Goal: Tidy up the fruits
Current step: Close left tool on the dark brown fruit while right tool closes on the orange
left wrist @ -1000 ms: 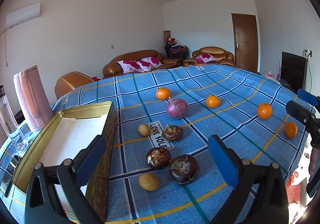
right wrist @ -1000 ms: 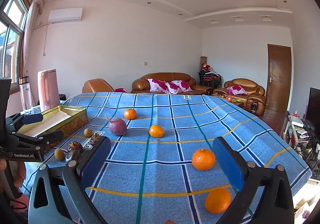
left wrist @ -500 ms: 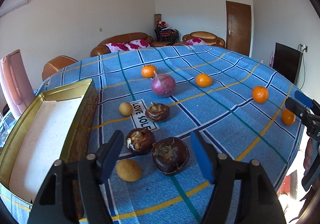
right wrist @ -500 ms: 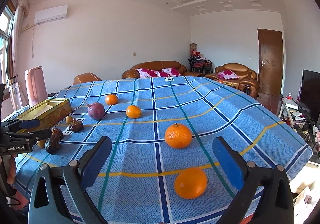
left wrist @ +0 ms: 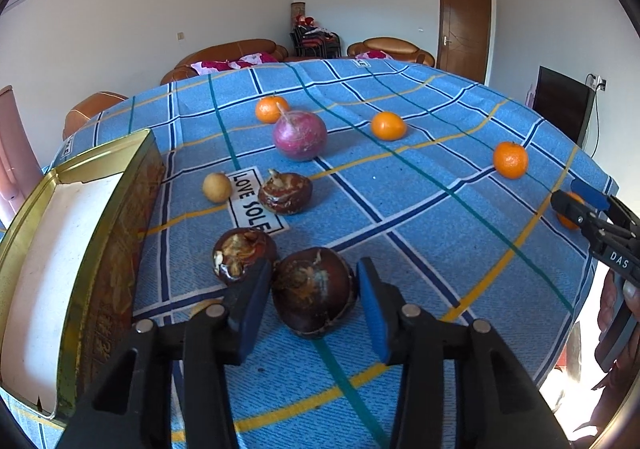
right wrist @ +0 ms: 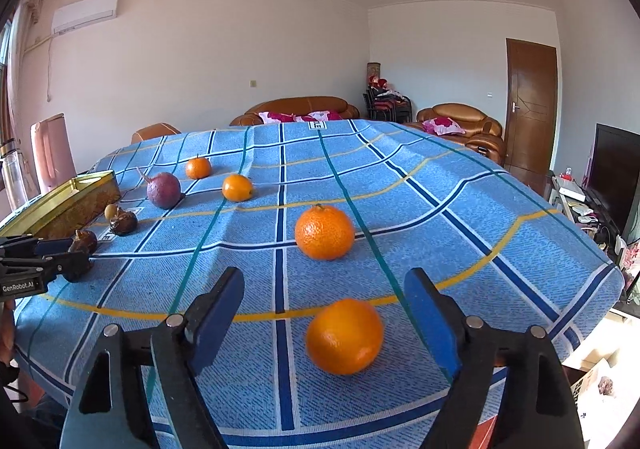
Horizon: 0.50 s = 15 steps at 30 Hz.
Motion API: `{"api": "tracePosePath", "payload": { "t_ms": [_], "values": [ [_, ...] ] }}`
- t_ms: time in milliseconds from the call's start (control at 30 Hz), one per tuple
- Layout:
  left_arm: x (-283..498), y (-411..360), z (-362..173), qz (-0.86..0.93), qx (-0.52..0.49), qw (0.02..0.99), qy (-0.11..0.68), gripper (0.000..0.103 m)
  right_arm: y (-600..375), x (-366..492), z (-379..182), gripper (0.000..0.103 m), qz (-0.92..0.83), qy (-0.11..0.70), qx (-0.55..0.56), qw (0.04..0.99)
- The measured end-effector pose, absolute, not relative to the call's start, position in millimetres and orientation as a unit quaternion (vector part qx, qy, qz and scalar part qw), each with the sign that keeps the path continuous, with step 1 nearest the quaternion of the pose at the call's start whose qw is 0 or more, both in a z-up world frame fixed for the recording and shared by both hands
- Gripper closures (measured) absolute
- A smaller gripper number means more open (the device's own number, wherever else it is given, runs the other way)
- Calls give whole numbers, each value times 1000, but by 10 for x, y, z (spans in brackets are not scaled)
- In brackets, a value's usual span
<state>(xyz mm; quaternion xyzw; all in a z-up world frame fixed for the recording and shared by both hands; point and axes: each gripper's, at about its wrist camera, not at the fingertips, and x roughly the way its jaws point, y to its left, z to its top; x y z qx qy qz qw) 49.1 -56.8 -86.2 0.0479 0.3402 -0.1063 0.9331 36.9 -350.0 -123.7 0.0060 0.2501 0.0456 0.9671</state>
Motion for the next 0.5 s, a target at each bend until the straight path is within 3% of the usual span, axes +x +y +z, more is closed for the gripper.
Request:
{"api": "tracePosePath", "payload": {
  "t_ms": [67, 200, 500],
  "values": [
    [492, -564, -861, -109, 46, 933, 340, 58, -3526, 385, -1287, 27, 45, 259, 9, 965],
    [489, -542, -852, -116, 37, 933, 339, 59, -3556, 390, -1320, 61, 51, 265, 12, 963],
    [432, -449, -781, -123, 20, 939, 321, 64, -3385, 362, -1253, 63, 90, 255, 15, 963]
  ]
}}
